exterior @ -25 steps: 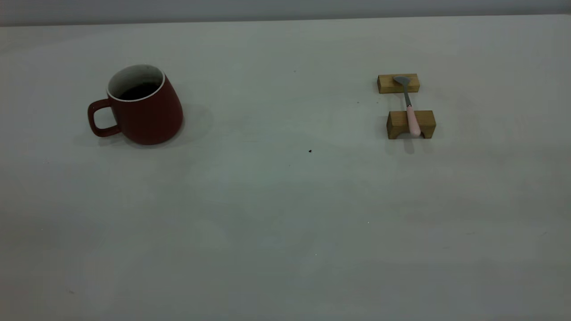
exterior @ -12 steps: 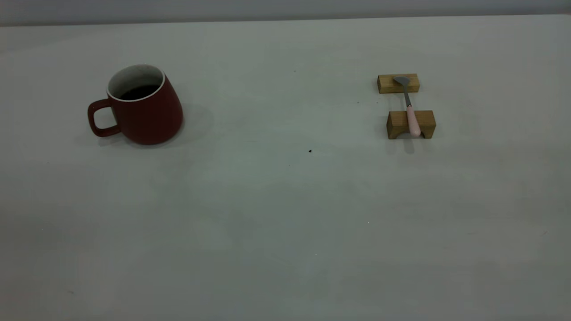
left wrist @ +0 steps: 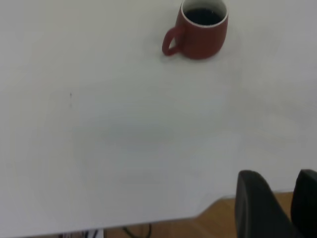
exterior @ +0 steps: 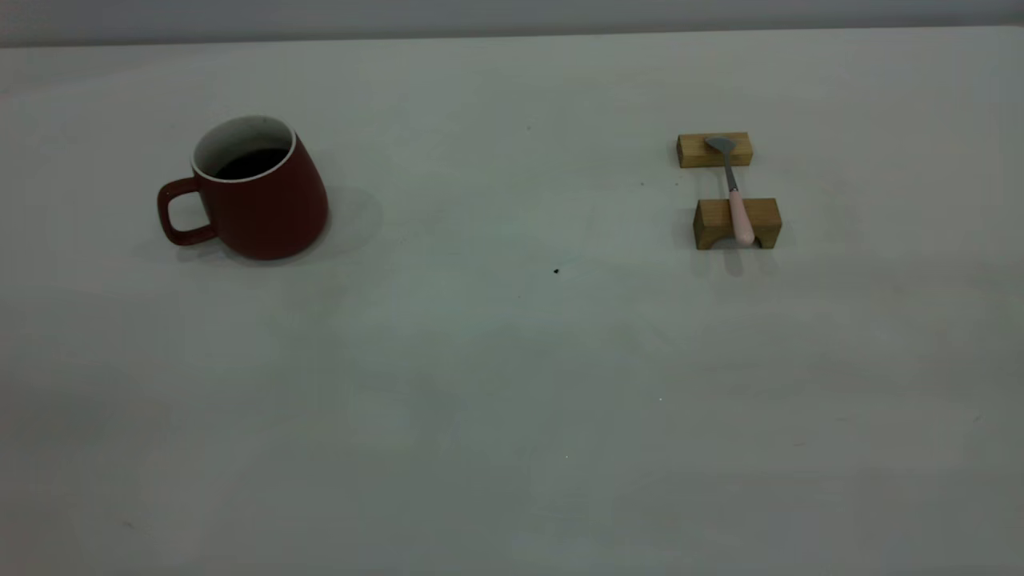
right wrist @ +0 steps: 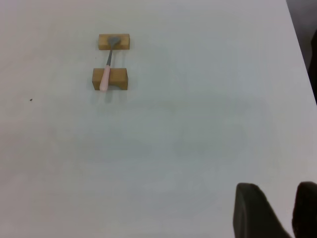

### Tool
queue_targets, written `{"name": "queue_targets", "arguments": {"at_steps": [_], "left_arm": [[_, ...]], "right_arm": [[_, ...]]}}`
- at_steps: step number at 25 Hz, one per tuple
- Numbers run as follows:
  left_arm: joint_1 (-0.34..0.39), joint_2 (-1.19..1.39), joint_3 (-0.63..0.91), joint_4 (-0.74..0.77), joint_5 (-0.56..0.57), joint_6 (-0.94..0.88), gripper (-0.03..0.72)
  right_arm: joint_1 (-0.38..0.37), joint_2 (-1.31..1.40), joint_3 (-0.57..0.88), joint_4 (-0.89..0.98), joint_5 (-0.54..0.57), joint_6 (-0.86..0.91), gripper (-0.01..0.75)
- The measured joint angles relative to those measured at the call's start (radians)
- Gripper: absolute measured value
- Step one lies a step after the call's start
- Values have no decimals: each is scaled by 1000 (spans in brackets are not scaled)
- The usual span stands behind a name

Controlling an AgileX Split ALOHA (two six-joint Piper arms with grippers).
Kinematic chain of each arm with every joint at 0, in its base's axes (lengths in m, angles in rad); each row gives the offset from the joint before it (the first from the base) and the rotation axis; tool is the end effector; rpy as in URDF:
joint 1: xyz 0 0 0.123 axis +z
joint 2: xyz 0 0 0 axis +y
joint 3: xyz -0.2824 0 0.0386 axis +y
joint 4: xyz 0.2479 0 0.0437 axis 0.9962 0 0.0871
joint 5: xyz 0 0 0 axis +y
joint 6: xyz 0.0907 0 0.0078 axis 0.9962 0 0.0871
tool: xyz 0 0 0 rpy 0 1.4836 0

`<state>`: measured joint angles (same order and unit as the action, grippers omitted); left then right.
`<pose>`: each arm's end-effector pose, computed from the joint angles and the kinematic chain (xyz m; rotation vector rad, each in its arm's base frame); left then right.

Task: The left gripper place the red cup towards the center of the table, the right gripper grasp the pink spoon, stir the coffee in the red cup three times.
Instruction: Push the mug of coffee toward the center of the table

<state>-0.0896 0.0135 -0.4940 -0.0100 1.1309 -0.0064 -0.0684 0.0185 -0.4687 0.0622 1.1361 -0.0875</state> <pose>-0.0054 -0.0003 0.2700 0.0896 2.1328 -0.0686 -0.0021 0.0053 0.2628 -0.0246 2.1676 -0.0132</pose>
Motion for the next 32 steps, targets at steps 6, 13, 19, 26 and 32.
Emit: {"name": "queue_targets", "arguments": {"at_steps": [6, 13, 19, 26, 32], "left_arm": [[0, 379, -82, 0, -92, 6, 247], [0, 952, -219, 10, -349, 159, 343], [0, 1427, -437, 15, -415, 331, 611], [0, 1883, -720, 10, -422, 566, 668], [0, 2115, -882, 18, -419, 730, 666]], "right_arm": [[0, 0, 0, 0, 0, 0, 238], [0, 0, 0, 0, 0, 0, 238], [0, 0, 0, 0, 0, 0, 238], [0, 0, 0, 0, 0, 0, 238], [0, 0, 0, 0, 0, 0, 238]]}}
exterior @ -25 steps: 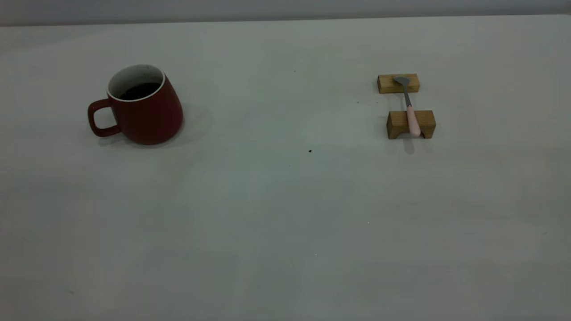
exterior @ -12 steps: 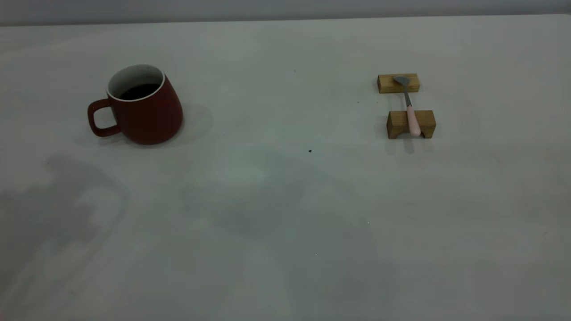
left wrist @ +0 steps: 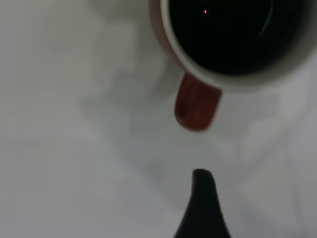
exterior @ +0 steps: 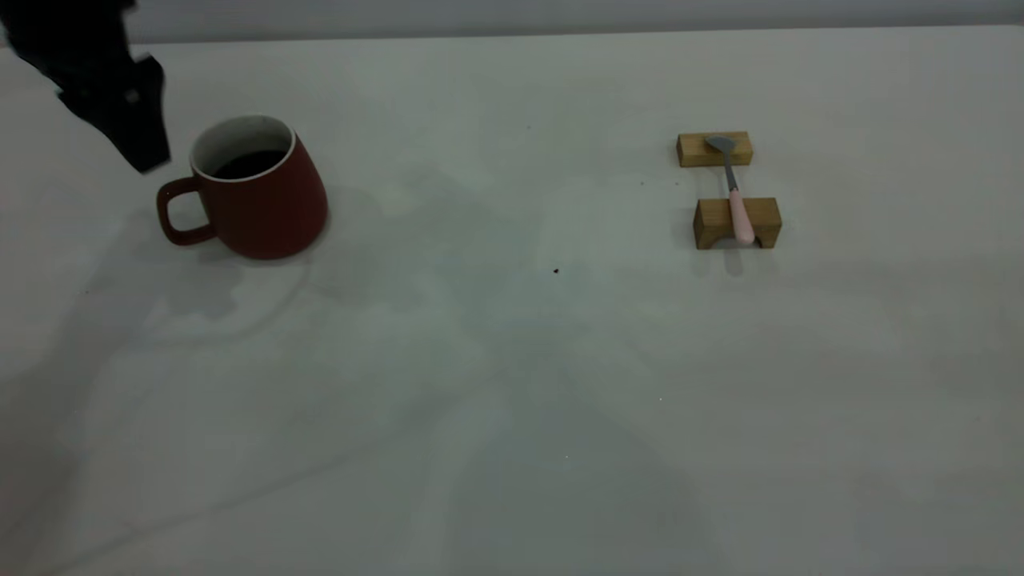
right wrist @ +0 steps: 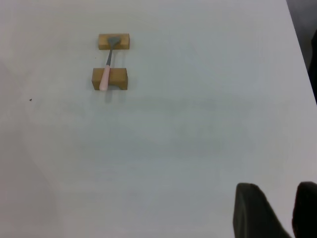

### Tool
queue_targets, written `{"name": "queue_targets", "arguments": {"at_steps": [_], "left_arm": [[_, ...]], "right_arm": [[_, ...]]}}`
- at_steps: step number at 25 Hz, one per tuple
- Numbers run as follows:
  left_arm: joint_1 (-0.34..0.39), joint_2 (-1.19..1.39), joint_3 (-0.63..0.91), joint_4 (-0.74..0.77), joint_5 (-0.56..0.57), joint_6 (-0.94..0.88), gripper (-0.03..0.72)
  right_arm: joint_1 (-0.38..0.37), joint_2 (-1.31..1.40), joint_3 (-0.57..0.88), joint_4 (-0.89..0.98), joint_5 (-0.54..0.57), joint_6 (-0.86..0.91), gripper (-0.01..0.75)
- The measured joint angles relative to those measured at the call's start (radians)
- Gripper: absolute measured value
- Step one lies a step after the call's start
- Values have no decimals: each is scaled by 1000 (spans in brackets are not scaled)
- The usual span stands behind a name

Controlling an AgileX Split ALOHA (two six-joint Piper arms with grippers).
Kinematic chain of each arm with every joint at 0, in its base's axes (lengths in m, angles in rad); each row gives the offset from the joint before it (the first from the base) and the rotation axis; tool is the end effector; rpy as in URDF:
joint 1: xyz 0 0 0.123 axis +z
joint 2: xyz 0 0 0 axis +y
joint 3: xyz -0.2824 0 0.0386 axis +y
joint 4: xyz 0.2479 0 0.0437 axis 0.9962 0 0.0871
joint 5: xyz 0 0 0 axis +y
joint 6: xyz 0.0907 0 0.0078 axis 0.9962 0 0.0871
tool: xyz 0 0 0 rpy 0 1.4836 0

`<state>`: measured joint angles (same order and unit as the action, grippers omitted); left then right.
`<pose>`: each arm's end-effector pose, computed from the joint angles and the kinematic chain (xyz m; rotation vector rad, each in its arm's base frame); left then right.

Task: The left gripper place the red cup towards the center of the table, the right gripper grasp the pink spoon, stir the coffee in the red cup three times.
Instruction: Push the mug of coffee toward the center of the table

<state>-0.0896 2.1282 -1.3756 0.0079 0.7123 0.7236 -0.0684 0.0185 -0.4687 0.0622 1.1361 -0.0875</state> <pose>0.4087 -0.0362 0.1153 1.1774 2.7139 0.0974 -0.0021 0.0053 0.2628 -0.0246 2.1676 -0.0132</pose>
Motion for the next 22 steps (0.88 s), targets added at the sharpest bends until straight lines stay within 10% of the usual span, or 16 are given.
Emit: {"name": "queue_targets", "arguments": {"at_steps": [22], "left_arm": [[1, 171, -25, 68, -184, 137, 566]], "right_arm": [[0, 0, 0, 0, 0, 0, 238]]}}
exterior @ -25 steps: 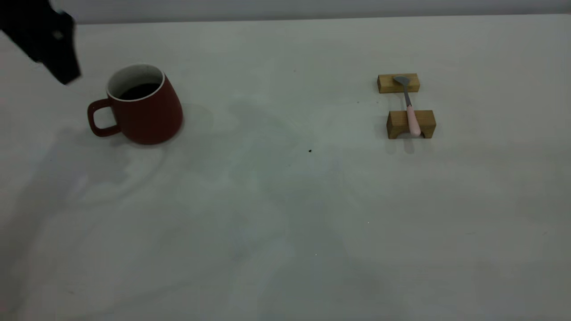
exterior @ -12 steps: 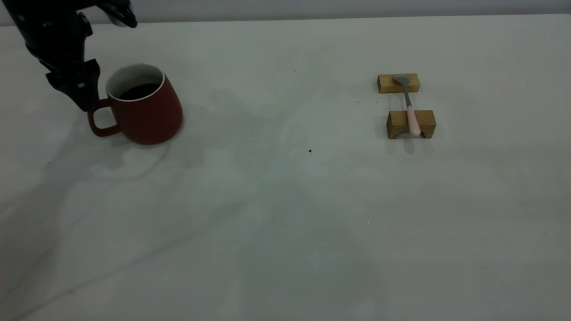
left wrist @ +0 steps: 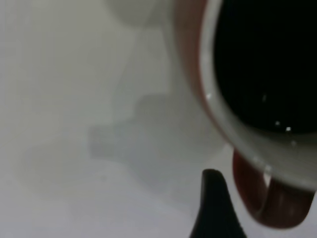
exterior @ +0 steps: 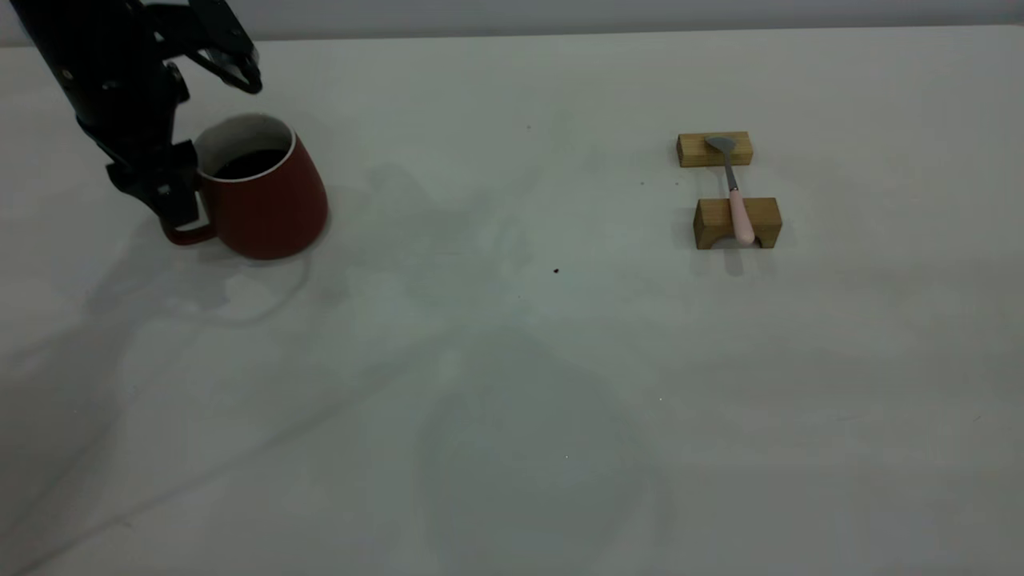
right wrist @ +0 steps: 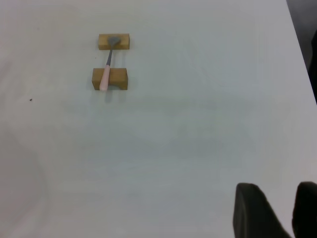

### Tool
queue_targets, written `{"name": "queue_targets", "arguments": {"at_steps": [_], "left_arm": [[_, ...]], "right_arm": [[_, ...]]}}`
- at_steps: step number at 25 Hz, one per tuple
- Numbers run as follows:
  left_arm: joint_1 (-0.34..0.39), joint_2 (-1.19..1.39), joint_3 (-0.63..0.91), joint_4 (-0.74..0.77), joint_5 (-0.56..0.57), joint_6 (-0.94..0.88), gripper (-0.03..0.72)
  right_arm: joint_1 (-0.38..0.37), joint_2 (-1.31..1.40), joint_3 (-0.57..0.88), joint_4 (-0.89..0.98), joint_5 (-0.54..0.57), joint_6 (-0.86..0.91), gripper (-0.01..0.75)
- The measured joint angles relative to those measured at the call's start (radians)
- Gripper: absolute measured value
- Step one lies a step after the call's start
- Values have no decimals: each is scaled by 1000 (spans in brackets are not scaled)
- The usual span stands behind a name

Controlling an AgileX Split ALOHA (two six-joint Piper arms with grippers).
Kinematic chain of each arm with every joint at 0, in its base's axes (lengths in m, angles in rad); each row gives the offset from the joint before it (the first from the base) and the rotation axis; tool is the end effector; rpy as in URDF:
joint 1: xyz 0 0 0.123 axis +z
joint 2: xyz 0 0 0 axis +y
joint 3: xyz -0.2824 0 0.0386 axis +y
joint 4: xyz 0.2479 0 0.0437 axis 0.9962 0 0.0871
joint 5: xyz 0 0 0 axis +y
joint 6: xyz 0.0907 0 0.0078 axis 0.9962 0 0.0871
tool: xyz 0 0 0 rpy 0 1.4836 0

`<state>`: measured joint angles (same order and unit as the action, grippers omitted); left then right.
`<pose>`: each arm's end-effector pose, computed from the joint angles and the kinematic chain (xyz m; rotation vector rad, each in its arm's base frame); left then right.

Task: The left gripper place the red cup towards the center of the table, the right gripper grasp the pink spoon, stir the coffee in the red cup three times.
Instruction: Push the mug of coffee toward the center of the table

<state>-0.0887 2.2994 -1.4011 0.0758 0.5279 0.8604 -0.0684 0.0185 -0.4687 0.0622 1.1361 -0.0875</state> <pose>0.4250 -0.0343 0.0528 1.4216 2.5712 0.1910 -0.0021 0.0053 0.2628 -0.0246 2.1676 -0.0132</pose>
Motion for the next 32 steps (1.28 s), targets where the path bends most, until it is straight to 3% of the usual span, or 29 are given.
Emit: {"name": "queue_targets", "arguments": {"at_steps": [4, 8, 10, 15, 32], "left_arm": [[0, 7, 0, -17, -1, 19, 463], [0, 7, 0, -19, -3, 22, 259], [0, 7, -1, -27, -2, 22, 206], [-27, 7, -1, -42, 0, 21, 207], [-268, 48, -79, -55, 2, -55, 207]], "right_arm": [[0, 0, 0, 0, 0, 0, 238], [0, 0, 0, 0, 0, 0, 238], [0, 0, 0, 0, 0, 0, 238], [0, 0, 0, 0, 0, 0, 238], [0, 0, 0, 0, 0, 0, 238]]}}
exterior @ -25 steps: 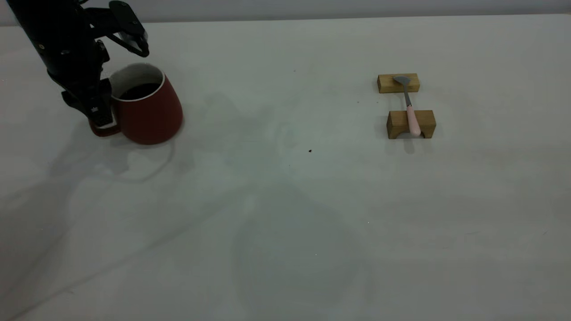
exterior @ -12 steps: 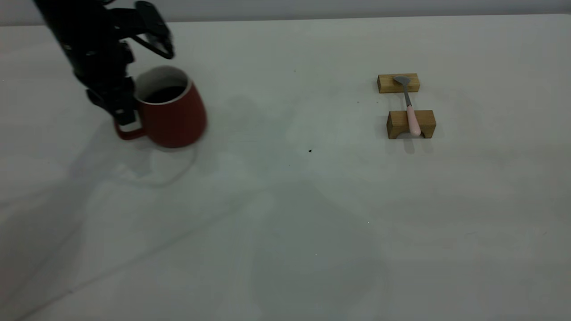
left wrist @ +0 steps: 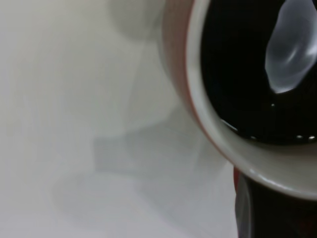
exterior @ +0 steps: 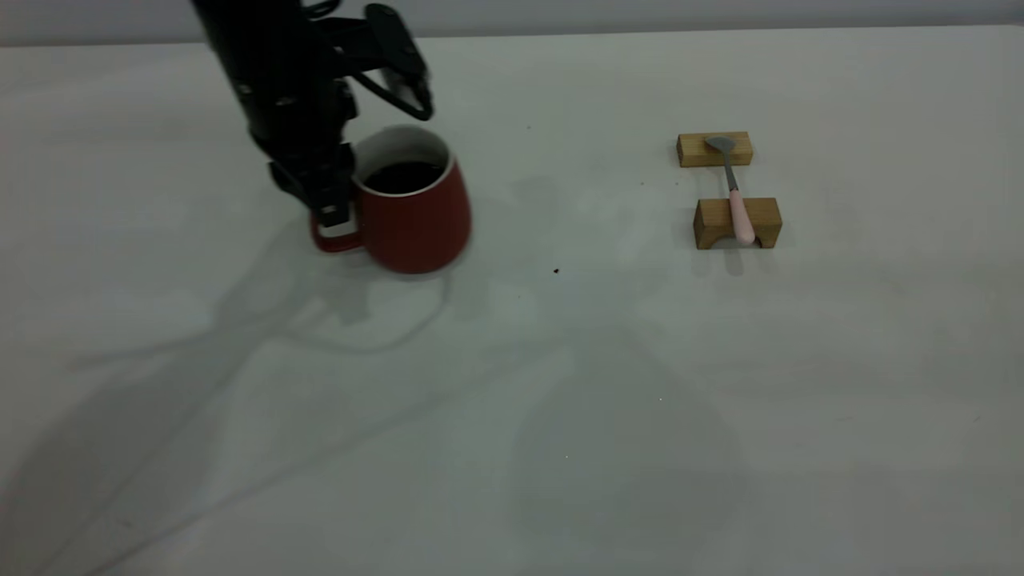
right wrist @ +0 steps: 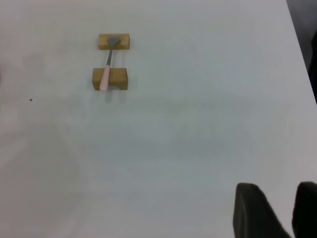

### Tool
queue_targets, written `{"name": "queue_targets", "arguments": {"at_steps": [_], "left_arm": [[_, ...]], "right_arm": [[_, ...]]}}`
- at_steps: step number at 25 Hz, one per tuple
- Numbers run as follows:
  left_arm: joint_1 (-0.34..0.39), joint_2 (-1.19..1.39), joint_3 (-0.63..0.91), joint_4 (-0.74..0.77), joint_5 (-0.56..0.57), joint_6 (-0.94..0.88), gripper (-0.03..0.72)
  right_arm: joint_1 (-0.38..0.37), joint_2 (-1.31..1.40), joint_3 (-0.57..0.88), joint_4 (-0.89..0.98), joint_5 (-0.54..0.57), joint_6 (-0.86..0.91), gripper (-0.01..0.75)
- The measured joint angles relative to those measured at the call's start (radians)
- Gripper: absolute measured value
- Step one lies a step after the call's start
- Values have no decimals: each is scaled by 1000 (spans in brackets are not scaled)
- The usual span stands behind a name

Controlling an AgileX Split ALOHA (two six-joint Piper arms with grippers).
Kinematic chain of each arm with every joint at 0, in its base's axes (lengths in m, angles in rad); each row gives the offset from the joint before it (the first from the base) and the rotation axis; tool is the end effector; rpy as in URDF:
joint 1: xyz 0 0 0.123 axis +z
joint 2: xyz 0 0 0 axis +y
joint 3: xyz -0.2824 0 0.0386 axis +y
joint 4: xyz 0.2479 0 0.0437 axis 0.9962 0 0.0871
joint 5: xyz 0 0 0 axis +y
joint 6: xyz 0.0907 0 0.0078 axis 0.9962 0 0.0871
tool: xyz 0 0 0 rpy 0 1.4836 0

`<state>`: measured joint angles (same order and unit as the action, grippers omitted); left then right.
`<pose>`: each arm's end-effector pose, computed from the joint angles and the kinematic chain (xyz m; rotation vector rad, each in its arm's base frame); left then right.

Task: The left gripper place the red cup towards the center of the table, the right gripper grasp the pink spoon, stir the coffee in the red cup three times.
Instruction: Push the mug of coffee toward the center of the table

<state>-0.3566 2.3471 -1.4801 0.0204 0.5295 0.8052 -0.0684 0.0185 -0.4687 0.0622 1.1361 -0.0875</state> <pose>0.4150 -0.1536 0.0488 1.6043 2.4011 0.1022 -0.0021 0.0053 0.2628 -0.0246 2.1676 -0.0132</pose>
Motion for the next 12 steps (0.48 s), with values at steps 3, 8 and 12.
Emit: {"name": "queue_targets", "arguments": {"at_steps": [3, 8, 12], "left_arm": [[-28, 24, -46, 2, 18, -3, 207], [-63, 67, -132, 8, 73, -6, 207], [-74, 87, -178, 3, 96, -6, 207]], "right_arm": [[0, 0, 0, 0, 0, 0, 238], [0, 0, 0, 0, 0, 0, 238], [0, 0, 0, 0, 0, 0, 238]]}}
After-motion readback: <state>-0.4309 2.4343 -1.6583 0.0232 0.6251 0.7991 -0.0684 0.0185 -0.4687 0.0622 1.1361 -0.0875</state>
